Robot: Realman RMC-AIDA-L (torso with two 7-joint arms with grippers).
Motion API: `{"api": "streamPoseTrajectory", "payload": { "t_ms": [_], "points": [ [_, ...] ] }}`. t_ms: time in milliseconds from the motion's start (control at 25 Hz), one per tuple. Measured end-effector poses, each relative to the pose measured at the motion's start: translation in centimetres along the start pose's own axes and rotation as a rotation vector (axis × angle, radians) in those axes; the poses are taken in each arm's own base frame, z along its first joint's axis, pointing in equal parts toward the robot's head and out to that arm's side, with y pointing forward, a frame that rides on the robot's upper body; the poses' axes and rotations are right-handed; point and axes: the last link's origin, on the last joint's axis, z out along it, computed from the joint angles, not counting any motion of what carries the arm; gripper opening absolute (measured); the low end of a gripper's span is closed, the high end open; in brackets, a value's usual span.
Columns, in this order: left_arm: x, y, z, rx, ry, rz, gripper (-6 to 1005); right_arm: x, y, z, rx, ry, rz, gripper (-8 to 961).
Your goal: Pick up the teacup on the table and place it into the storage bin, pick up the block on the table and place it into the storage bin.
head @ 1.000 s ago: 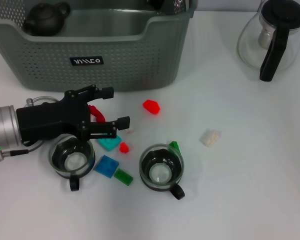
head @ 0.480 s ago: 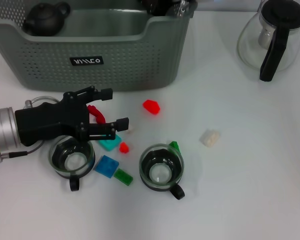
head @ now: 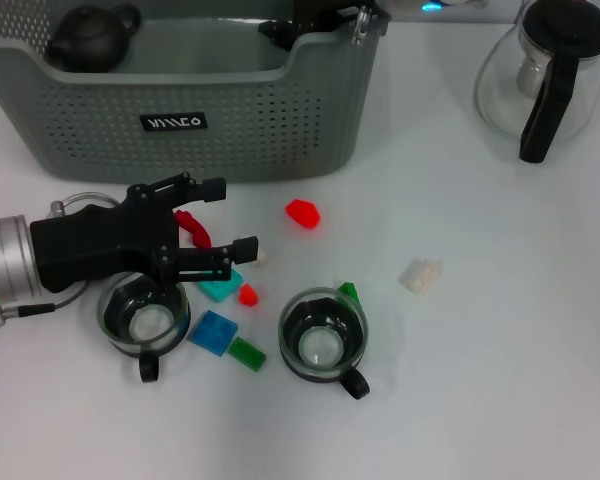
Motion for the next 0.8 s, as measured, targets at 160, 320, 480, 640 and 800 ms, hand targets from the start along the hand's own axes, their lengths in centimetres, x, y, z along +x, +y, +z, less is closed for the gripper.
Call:
{"api": "streamPoseTrajectory", "payload": {
  "t_ms": [160,320,480,640,800],
  "points": [
    [-0.1,0.1,-0.1,0.0,0.0,-0.005,948,-0.6,-0.4,-0.6,0.011,-0.03,0.017,609],
    [-0.1,0.1,-0.4,-0.002,0.0,-0.008,948,-2.0,-1.4,-2.3,0.022,-0.099,0.056,662],
    [-0.2,0.2,-0.5,-0.003,0.0,-0.009,948,-3.3,-2.2,-5.3,0.04,-0.174,0.097,664],
    [-0.2,0.2,-0.6,-0.002,0.0,-0.01,948,-3.9,-2.0,-8.6,0.036,-0.226,0.128,662],
    [-0.2,0.2,-0.6,-0.003,0.0,-0.01,948,-4.1,-0.4,-12.1,-0.009,-0.315,0.154,660]
  ]
}}
